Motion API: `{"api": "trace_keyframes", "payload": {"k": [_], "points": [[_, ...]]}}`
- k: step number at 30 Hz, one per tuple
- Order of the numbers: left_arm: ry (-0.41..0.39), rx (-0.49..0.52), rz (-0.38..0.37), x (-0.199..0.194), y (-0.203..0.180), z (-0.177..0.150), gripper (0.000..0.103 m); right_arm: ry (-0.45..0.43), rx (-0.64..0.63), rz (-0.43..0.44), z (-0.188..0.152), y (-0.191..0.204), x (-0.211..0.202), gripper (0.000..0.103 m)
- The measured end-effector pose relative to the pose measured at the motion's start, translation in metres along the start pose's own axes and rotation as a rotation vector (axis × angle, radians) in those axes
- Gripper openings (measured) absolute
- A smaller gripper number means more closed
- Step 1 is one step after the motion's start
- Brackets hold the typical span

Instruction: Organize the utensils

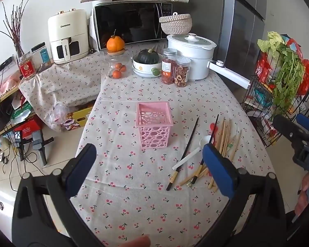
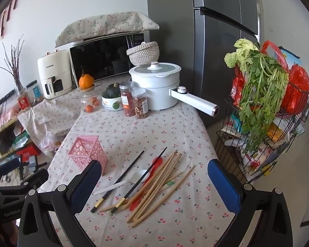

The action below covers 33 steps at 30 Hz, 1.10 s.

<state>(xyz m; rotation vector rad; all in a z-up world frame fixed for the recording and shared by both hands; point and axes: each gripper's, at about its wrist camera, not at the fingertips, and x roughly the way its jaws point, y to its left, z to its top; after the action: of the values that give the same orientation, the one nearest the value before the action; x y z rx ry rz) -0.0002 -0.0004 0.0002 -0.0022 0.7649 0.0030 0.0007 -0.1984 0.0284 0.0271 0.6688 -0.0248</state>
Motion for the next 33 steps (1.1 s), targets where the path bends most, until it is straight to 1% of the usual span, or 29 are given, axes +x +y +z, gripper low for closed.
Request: {"api": "trace_keyframes", "payload": {"k": [4,5,6,8,9,10,12,25,33], "points": [[-0.019,0.006,0.003,-0.001,-0.001,0.0,0.102,-0.022,-0.017,-0.019,0.001,0.002,-0.007,0.103],[-0.041,0.009,0.001,-0.009,0.0,-0.002,0.102,-0.026,-0.021,-0.024,0.001,0.003,-0.009,0.103],[-0.046,0.01,0.003,-0.011,0.0,-0.002,0.102,-0.031,-0.021,-0.026,0.001,0.003,-0.011,0.103],[-0.055,0.012,0.004,-0.015,0.002,-0.004,0.102,-0.044,-0.016,-0.024,0.002,0.002,-0.015,0.103],[-0.038,0.007,0.007,-0.012,0.002,0.004,0.102,-0.049,-0.016,-0.022,0.002,0.001,-0.017,0.103],[-0.04,0.006,0.008,-0.012,0.003,0.004,0.102,-0.053,-0.017,-0.021,0.001,0.001,-0.018,0.103],[-0.058,0.012,0.016,-0.015,-0.002,-0.001,0.102,-0.058,-0.019,-0.024,0.001,0.001,-0.02,0.103],[-0.062,0.008,0.034,-0.017,0.0,0.0,0.102,-0.028,-0.036,-0.007,-0.003,0.004,-0.013,0.103],[-0.043,0.0,0.025,-0.013,0.002,-0.001,0.102,-0.001,-0.04,-0.005,-0.005,0.007,-0.005,0.103]]}}
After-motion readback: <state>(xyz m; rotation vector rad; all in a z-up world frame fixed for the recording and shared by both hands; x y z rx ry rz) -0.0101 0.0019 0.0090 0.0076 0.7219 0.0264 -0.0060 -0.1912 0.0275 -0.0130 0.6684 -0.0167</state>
